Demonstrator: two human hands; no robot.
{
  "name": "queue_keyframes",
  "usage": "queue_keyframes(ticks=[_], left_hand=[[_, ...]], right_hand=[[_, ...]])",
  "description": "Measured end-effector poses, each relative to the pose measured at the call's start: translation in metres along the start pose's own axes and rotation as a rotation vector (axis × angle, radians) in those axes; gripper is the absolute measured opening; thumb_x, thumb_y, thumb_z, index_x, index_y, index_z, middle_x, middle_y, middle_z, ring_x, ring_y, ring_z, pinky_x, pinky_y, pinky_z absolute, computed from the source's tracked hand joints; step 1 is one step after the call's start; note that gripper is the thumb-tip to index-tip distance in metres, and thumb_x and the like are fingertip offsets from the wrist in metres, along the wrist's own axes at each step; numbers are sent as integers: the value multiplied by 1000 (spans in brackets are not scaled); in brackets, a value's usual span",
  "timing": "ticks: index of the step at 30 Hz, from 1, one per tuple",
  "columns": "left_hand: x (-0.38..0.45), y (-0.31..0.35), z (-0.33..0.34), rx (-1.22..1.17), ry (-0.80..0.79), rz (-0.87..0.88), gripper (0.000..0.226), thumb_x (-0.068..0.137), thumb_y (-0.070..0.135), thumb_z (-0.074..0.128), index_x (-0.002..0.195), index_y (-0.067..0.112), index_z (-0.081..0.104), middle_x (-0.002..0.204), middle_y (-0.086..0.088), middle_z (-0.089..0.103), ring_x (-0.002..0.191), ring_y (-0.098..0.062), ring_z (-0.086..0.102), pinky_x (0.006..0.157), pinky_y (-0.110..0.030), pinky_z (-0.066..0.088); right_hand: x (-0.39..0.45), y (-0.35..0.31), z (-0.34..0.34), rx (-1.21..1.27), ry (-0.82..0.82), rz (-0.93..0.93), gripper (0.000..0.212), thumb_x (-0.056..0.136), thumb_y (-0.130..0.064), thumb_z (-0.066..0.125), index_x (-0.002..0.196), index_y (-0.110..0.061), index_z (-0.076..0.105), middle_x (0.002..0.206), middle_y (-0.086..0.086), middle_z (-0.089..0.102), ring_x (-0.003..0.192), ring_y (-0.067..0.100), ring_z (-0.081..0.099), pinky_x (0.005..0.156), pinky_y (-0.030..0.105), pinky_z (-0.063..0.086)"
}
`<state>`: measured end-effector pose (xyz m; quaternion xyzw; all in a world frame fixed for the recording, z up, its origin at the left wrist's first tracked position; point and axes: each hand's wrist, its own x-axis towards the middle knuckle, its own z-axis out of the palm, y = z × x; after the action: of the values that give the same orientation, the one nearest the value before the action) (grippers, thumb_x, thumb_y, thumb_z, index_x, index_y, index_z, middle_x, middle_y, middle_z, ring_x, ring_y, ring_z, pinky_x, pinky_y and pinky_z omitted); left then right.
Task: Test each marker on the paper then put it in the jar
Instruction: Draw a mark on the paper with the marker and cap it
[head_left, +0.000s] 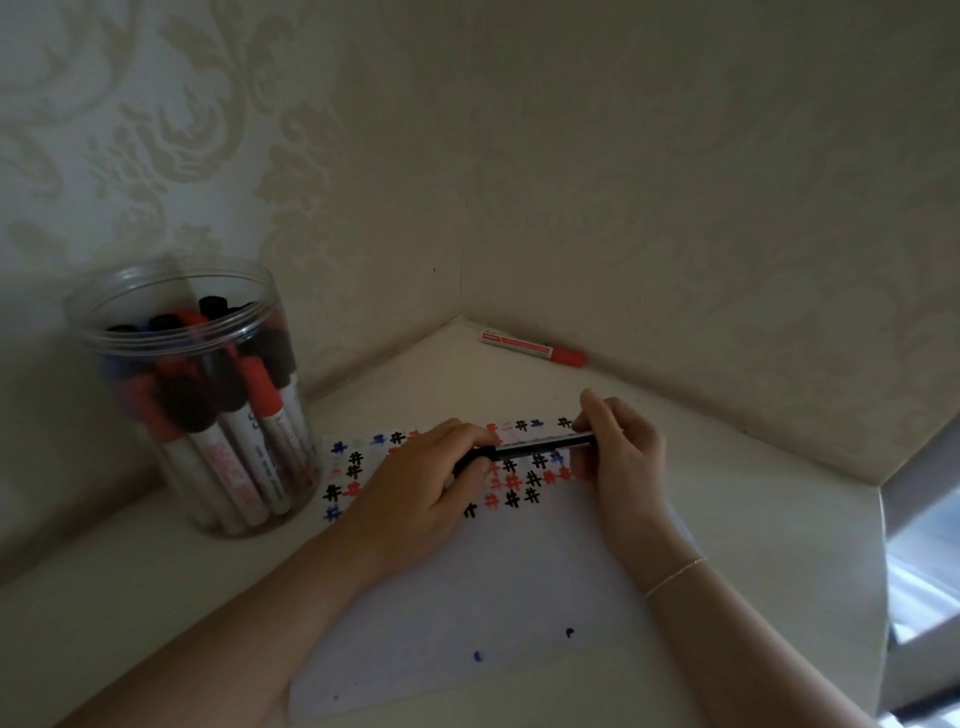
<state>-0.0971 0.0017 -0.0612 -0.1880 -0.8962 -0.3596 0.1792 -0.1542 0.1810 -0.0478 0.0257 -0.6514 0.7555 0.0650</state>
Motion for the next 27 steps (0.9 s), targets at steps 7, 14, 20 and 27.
queue_keyframes(ticks=[7,14,20,27], left_hand=[[1,0,-2,-25,-11,-70,36,92,48,36,109,24,55,94,24,50,84,5,50,69,-8,36],[1,-2,0,-76,-18,-102,23,97,38,41,103,18,53,92,11,52,83,-7,51,71,-20,41],[3,6,-11,-178,90,-130,3,96,20,53,95,20,50,82,14,51,75,-3,52,67,-13,40],[34,67,-81,-318,568,-124,28,80,11,74,98,14,54,89,4,64,78,-5,64,73,-18,52]], right_hand=[[-11,7,10,-484,-146,-289,44,96,-25,51,63,-1,36,54,-1,30,52,10,28,52,31,24],[-13,7,11,-506,-199,-344,36,90,-24,60,62,-6,48,52,-5,37,52,6,33,50,19,28],[-13,0,13,-370,-342,-224,19,82,-17,69,71,-7,56,56,-2,48,51,8,41,49,18,32],[14,-74,48,169,-559,-106,10,74,-8,65,64,-12,65,61,5,48,58,16,46,57,23,41]])
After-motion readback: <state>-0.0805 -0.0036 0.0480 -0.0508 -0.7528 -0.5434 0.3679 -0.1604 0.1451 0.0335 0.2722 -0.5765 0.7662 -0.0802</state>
